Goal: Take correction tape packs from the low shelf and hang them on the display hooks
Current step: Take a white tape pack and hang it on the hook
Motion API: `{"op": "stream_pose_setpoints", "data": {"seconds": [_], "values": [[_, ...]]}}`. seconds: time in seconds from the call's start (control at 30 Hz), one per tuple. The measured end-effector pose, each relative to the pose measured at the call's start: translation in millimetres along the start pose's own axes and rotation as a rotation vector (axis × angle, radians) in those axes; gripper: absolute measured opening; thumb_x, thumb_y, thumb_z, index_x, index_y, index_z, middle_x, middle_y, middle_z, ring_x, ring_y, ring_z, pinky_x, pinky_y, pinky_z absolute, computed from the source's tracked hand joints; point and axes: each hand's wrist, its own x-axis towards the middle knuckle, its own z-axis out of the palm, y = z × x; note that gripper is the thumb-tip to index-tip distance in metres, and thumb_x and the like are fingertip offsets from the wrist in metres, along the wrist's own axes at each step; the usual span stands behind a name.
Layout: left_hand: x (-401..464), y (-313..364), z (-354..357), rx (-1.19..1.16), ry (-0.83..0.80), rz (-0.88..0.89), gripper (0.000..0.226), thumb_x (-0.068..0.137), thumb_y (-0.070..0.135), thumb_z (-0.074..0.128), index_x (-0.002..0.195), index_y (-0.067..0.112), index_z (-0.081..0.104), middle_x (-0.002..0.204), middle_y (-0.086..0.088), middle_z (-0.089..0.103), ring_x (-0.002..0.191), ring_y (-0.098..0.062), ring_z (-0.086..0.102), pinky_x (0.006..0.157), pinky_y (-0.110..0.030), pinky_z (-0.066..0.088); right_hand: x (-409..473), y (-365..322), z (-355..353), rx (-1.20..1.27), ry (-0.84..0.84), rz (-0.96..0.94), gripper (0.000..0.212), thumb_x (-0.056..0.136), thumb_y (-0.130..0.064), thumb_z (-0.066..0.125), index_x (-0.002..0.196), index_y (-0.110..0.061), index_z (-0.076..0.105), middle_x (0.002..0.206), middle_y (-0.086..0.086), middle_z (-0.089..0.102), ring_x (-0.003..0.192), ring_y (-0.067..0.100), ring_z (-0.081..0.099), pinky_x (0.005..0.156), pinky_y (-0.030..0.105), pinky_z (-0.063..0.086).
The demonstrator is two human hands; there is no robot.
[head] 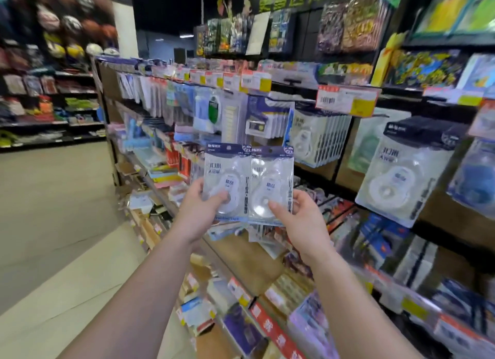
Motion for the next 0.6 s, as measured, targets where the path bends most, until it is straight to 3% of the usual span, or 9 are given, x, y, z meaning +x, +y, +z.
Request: {"op": "stream_pose_setpoints", "data": {"seconds": [0.13, 0.27, 0.47, 0.6], "values": [[33.2, 11.4, 24.3, -0.094, -0.005, 0.082, 0.037, 0.095, 0.019, 0.065, 0.130, 0.021, 0.053, 0.115, 0.000, 0.071, 0.101, -0.017, 0.070, 0.084, -0.038, 0.057, 24.7, -19.2, -12.3, -0.066, 0.050, -0.098, 0.028, 0.091, -0.033, 0.069, 0.116, -0.030, 0.056, 0.107, -0.014, 0.071, 0.092, 0.001, 0.068, 0.077, 0.026, 0.057], [59.7, 18.9, 41.1, -0.128, -0.018, 0.106, 0.036, 0.094, 0.020, 0.067, 0.127, 0.016, 0.055, 0.112, -0.003, 0.073, 0.097, -0.019, 0.072, 0.082, -0.038, 0.057, 45.1, -24.5, -18.7, -0.140, 0.111, -0.140, 0.029, 0.091, -0.038, 0.067, 0.116, -0.033, 0.052, 0.108, -0.013, 0.070, 0.097, 0.006, 0.067, 0.076, 0.025, 0.051], [88.9, 22.7, 52.4, -0.184, -0.077, 0.115, 0.024, 0.095, 0.016, 0.064, 0.118, 0.013, 0.062, 0.105, -0.005, 0.075, 0.097, -0.024, 0.072, 0.081, -0.037, 0.057, 67.1, -28.1, -20.6, -0.175, 0.185, -0.137, 0.027, 0.090, -0.038, 0.068, 0.112, -0.036, 0.053, 0.107, -0.012, 0.072, 0.096, -0.001, 0.067, 0.081, 0.023, 0.052], [115.3, 21.0, 55.2, -0.210, -0.154, 0.114, 0.013, 0.094, 0.018, 0.066, 0.107, 0.021, 0.064, 0.101, -0.001, 0.076, 0.098, -0.023, 0.071, 0.093, -0.045, 0.055, 84.8, -23.1, -14.4, -0.202, 0.272, -0.106, 0.050, 0.085, -0.049, 0.068, 0.128, -0.031, 0.050, 0.119, -0.010, 0.068, 0.111, 0.009, 0.064, 0.097, 0.039, 0.052]]}}
